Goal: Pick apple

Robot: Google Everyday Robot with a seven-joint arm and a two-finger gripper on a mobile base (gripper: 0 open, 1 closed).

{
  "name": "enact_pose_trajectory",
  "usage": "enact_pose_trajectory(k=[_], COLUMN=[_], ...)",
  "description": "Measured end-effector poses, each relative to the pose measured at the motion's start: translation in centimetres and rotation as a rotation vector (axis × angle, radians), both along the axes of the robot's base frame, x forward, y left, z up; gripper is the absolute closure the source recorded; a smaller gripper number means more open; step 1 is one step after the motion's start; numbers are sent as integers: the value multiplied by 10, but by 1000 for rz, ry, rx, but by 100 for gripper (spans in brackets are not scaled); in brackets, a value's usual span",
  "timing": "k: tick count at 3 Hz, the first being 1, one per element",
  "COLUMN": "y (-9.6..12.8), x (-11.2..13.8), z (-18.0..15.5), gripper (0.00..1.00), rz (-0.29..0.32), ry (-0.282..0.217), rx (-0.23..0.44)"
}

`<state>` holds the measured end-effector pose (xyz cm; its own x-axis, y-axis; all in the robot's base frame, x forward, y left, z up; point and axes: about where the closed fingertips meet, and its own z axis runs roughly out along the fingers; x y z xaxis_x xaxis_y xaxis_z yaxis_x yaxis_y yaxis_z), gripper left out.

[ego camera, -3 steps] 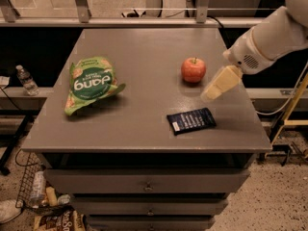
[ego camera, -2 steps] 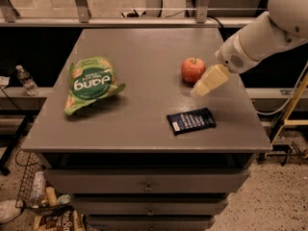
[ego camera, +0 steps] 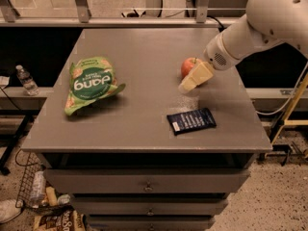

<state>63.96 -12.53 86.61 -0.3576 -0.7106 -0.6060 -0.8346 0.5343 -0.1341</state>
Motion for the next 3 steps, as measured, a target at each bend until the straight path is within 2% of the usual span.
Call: enact_pose_trajectory(k=[1,3], y=[11,24], x=[8,14], z=[-7,-10], gripper=[18,64], rz=[11,46], ry=[1,-4], rx=[2,19])
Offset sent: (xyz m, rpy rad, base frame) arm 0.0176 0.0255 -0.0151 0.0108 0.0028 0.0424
